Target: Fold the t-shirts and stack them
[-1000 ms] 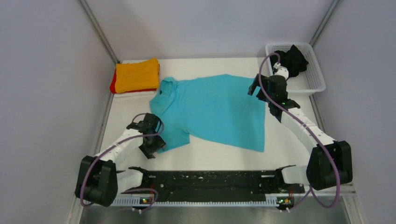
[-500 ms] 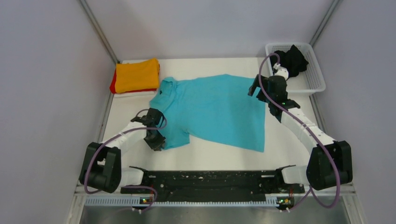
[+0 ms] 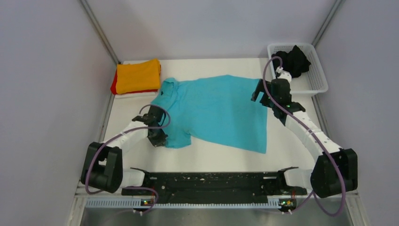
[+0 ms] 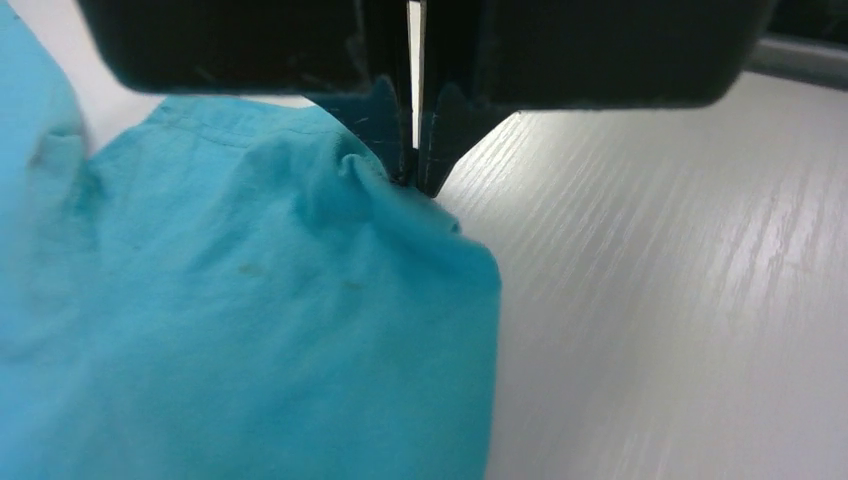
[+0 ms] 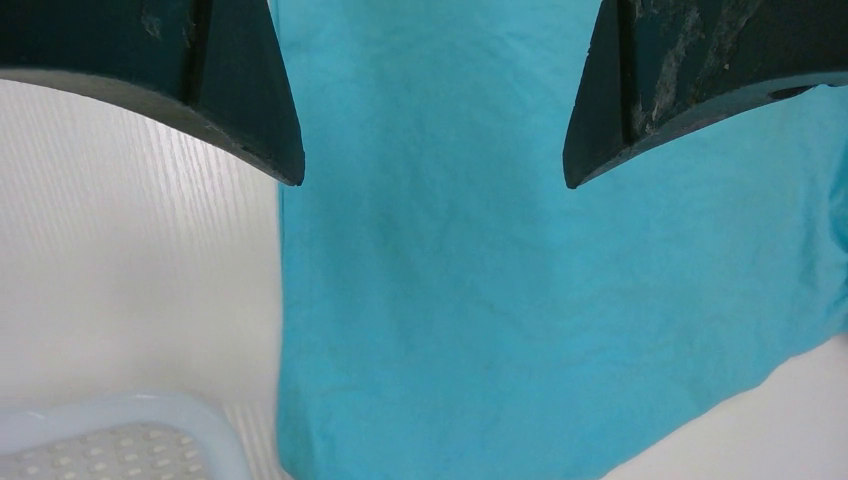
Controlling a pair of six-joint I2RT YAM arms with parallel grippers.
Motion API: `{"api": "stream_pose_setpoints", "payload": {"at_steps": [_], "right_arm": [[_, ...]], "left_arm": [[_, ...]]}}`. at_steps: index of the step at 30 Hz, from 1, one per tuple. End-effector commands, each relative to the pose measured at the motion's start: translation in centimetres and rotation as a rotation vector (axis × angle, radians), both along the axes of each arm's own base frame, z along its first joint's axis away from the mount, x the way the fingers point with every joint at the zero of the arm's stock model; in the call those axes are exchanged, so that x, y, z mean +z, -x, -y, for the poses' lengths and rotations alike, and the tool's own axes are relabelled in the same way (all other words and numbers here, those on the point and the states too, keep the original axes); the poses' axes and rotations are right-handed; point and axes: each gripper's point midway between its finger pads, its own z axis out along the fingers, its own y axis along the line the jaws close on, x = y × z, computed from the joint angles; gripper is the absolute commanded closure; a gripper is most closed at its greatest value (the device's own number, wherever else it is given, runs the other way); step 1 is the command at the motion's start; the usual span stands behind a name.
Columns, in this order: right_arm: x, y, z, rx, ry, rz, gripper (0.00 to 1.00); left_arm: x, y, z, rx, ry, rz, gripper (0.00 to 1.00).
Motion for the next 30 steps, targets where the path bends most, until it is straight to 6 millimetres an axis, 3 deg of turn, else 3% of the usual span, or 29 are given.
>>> {"api": "stream_pose_setpoints", "payload": {"at_steps": [1,4,9,14,17,23,30], "right_arm": [[-0.5,4.1,-0.2,-0.006,-0.014,-0.081,0.01],[-3.6,8.4,-2.3,0.027,0.028,-0.221,0.01],[-8.8,16.3,-1.0,-0.106,0.025,-0.537,0.08],[-11.3,20.1,0.5,-0.201,0.006,-0.624,0.11],[-12.4,20.6,1.2,-0.238,0.018,-0.626,0.16],[-13.8,19.2,1.3,-0.24,0.047,-0.589,0.37],[-15.4,19.6,1.2,-0.231,0.05,-0.615,0.45]], "left_arm": [[2.7,-3.6,-0.1,-0.088,-0.015,0.225,1.0],[4.3,-3.4,-0.2,-0.128,-0.019,0.247,1.0],[5.1,-1.8,-0.4,-0.142,-0.017,0.215,1.0],[5.4,-1.0,-0.9,-0.137,-0.023,0.247,1.0],[5.3,-0.8,-0.5,-0.143,-0.002,0.251,1.0],[4.8,-0.7,-0.2,-0.145,0.015,0.228,1.0],[4.9,-0.6,-0.1,-0.139,0.023,0.244,1.0]]}}
